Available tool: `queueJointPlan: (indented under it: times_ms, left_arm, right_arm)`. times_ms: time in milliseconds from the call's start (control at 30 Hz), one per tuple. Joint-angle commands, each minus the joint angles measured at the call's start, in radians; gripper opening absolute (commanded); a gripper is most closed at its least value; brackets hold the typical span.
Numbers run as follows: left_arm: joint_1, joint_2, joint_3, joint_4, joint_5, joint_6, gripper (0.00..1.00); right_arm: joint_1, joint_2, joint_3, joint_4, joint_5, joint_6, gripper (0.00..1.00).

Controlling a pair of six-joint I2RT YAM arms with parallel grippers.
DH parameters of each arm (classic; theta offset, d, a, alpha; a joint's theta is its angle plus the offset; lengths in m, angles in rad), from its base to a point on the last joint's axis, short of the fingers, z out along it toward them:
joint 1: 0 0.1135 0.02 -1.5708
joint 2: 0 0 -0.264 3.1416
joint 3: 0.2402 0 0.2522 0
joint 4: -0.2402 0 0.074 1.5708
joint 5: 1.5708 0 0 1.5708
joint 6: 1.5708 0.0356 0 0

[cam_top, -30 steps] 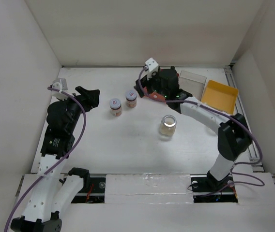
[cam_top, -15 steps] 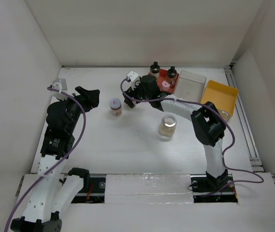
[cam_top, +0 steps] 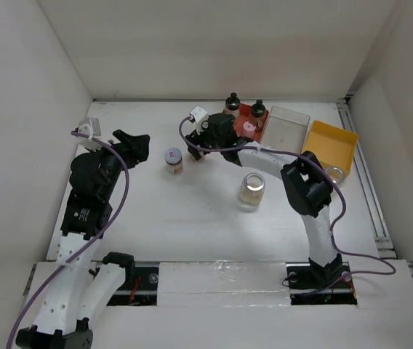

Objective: Organize the condiment bottles

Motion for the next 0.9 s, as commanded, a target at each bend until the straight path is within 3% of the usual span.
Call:
queueJointPlan:
  times_ms: [0, 100, 133, 267, 367, 600, 733, 867]
  left_arm:
    - [0.001, -0.004, -0.007, 0.043, 0.002, 0.013, 0.69]
    - [0.001, -0.004, -0.007, 0.043, 0.002, 0.013, 0.69]
    - [0.001, -0.004, -0.007, 0.043, 0.002, 0.013, 0.69]
    - [0.001, -0.004, -0.007, 0.043, 0.002, 0.013, 0.69]
    - [0.001, -0.004, -0.007, 0.043, 0.002, 0.013, 0.69]
    - [0.001, -0.004, -0.007, 0.043, 0.002, 0.013, 0.69]
    - [0.001, -0.004, -0.007, 0.043, 0.011, 0.013, 0.69]
    - [0.001, -0.004, -0.007, 0.043, 0.020, 0.013, 0.69]
  right_arm:
    - [-0.006, 0.018, 0.050, 0.014, 0.009, 0.015, 0.84]
    - [-0.006, 0.031, 0.060, 0.014, 0.000, 0.015, 0.81]
    - [-0.006, 0.031, 0.060, 0.014, 0.000, 0.015, 0.72]
    - [-0.006, 0.017, 0.060, 0.014, -0.014, 0.024, 0.52]
    - [-0.006, -0.041, 0.002, 0.071, -0.035, 0.024, 0.50]
    - [-0.058, -0.371, -0.130, 0.167, -0.060, 0.024, 0.48]
    - [-0.178, -0.553, -0.161, 0.167, -0.060, 0.033, 0.48]
    - [-0.331, -0.606, -0.198, 0.167, -0.060, 0.068, 0.48]
